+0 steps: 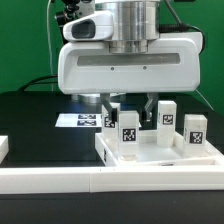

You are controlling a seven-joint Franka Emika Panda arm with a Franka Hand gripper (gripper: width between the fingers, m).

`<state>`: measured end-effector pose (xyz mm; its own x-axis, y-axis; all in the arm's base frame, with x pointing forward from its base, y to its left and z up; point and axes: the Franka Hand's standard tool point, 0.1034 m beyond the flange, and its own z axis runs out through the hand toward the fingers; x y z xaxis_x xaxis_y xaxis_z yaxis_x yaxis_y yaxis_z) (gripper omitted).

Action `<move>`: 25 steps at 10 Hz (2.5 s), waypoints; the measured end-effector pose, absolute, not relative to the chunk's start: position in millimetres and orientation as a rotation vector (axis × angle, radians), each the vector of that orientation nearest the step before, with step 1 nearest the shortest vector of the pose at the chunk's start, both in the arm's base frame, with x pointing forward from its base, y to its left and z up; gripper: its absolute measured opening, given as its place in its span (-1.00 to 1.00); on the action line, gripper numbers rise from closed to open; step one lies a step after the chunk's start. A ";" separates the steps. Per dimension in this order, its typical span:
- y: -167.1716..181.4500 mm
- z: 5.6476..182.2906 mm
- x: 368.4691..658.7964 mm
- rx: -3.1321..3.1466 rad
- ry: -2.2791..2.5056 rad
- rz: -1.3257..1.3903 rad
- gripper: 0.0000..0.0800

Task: Assemble square table

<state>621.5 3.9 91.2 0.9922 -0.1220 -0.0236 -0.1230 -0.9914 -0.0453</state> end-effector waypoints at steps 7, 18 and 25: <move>-0.2 90.4 621.7 -2.945 0.938 0.058 -0.28; 3.9 89.6 625.7 -2.306 2.062 0.062 -0.28; 4.5 90.5 627.2 -2.575 1.709 0.047 0.60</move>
Offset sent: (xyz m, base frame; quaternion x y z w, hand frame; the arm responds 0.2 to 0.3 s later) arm 0.0000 0.0000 0.0000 0.0000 0.0000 0.1296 0.9916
